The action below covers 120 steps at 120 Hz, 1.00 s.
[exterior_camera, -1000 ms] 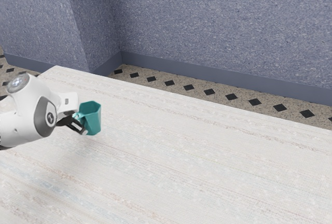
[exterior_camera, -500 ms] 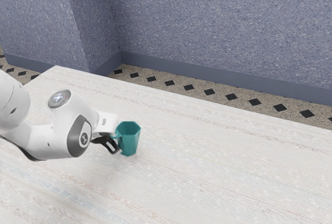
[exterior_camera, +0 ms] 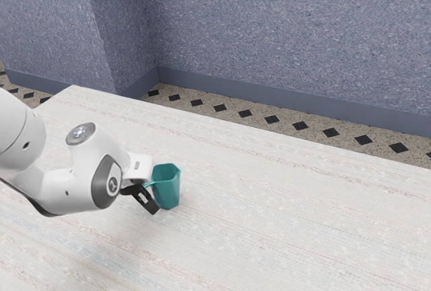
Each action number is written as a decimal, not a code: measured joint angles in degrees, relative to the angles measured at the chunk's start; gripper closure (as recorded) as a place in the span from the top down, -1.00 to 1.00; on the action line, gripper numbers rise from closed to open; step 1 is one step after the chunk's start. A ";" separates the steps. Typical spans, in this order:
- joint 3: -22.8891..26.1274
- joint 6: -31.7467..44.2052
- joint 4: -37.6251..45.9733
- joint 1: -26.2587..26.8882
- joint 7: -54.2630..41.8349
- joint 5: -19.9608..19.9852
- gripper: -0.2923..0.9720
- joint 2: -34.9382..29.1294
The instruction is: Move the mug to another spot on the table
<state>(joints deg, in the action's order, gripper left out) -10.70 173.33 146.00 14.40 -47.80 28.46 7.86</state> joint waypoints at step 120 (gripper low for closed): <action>-3.71 -31.08 -19.88 -0.14 3.28 -18.40 0.54 -21.06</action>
<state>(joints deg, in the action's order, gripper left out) -14.41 142.25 126.13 14.26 -44.52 10.06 -13.20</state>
